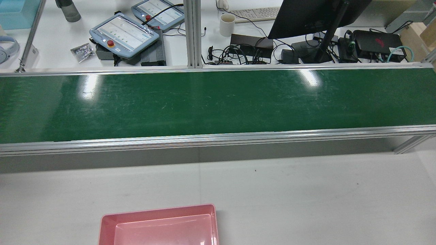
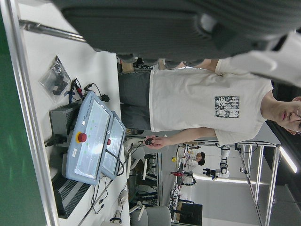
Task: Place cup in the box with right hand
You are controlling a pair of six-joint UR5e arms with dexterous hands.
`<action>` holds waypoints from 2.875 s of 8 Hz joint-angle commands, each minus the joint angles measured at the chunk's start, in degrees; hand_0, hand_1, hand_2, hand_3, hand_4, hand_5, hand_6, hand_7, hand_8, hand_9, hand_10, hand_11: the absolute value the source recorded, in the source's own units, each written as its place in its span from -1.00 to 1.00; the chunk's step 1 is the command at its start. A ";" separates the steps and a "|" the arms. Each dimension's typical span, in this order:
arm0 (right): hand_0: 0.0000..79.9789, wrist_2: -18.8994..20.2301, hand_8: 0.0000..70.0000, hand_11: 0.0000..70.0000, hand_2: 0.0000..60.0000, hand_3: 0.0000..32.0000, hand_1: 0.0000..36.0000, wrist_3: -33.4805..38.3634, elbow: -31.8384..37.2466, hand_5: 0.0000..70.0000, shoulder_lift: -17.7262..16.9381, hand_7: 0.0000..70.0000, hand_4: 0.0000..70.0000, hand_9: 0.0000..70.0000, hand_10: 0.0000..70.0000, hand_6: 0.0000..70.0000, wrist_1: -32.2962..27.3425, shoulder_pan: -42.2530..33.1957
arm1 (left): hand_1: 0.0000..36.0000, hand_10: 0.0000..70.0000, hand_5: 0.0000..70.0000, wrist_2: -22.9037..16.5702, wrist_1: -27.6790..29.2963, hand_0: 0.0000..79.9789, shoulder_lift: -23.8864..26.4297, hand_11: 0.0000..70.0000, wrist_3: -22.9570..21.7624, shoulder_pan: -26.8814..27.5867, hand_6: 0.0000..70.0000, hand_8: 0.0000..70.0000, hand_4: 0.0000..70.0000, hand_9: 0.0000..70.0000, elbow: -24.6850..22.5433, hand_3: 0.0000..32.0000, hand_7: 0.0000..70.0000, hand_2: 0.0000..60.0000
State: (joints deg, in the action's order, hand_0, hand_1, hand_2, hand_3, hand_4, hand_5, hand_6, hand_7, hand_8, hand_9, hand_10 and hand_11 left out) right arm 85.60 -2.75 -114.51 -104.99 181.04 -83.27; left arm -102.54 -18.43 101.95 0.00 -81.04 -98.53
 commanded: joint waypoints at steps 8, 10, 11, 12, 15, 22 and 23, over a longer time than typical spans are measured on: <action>0.31 0.53 -0.65 -0.82 -1.00 -0.32 -0.43 0.47 -4.33 -0.80 -1.62 -0.49 -0.48 -0.69 -0.90 -0.90 -0.34 0.21 | -1.00 -1.00 -1.00 -0.03 0.14 -1.00 0.00 -1.00 -0.09 0.00 -1.00 -1.00 -1.00 -1.00 0.00 -1.00 -1.00 -1.00; 0.31 0.62 -0.64 -0.82 -1.00 -0.35 -0.43 0.12 -4.14 -0.80 -1.88 -0.49 -0.46 -0.67 -0.90 -0.89 -0.25 -0.05 | -1.00 -1.00 -1.00 -0.03 0.14 -1.00 0.00 -1.00 0.00 0.00 -1.00 -1.00 -1.00 -1.00 0.09 -1.00 -1.00 -1.00; 0.30 0.71 -0.65 -0.82 -1.00 -0.34 -0.43 -0.23 -4.23 -0.80 -2.23 -0.48 -0.45 -0.67 -0.90 -0.90 -0.25 0.38 | -1.00 -1.00 -1.00 0.06 0.14 -1.00 0.00 -1.00 0.00 0.00 -1.00 -1.00 -1.00 -1.00 0.00 -1.00 -1.00 -1.00; 0.30 0.71 -0.65 -0.82 -1.00 -0.32 -0.44 -0.76 -4.40 -0.80 -1.97 -0.49 -0.47 -0.68 -0.90 -0.90 -0.07 0.47 | -1.00 -1.00 -1.00 0.06 0.14 -1.00 0.00 -1.00 -0.09 0.00 -1.00 -1.00 -1.00 -1.00 0.00 -1.00 -1.00 -1.00; 0.31 1.49 -0.67 -0.83 -1.00 -0.45 -0.40 -3.74 -3.71 -0.81 -2.23 -0.41 -0.28 -0.67 -0.91 -0.88 0.02 0.13 | -1.00 -1.00 -1.00 0.06 0.14 -1.00 0.00 -1.00 0.00 0.00 -1.00 -1.00 -1.00 -1.00 0.00 -1.00 -1.00 -1.00; 0.29 -22.89 -0.71 -0.82 -1.00 -0.73 -0.44 -13.24 -4.48 -0.83 19.90 -0.37 -0.14 -0.68 -0.89 -0.87 17.91 34.09 | -1.00 -1.00 -1.00 0.06 0.23 -1.00 0.00 -1.00 0.00 0.00 -1.00 -1.00 -1.00 -1.00 0.00 -1.00 -1.00 -1.00; 0.31 -28.07 -0.73 -0.84 -1.00 -0.79 -0.40 -13.33 -5.97 -0.84 20.26 -0.32 -0.03 -0.69 -0.91 -0.86 19.51 37.44 | -1.00 -1.00 -1.00 0.06 0.06 -1.00 0.00 -1.00 0.00 0.00 -1.00 -1.00 -1.00 -1.00 -0.09 -1.00 -1.00 -1.00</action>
State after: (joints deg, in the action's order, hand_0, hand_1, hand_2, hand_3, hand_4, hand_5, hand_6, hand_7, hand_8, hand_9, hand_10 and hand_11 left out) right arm 68.46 -15.75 -118.04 -88.02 196.39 -56.03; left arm -102.54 -18.25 101.95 0.00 -81.03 -98.53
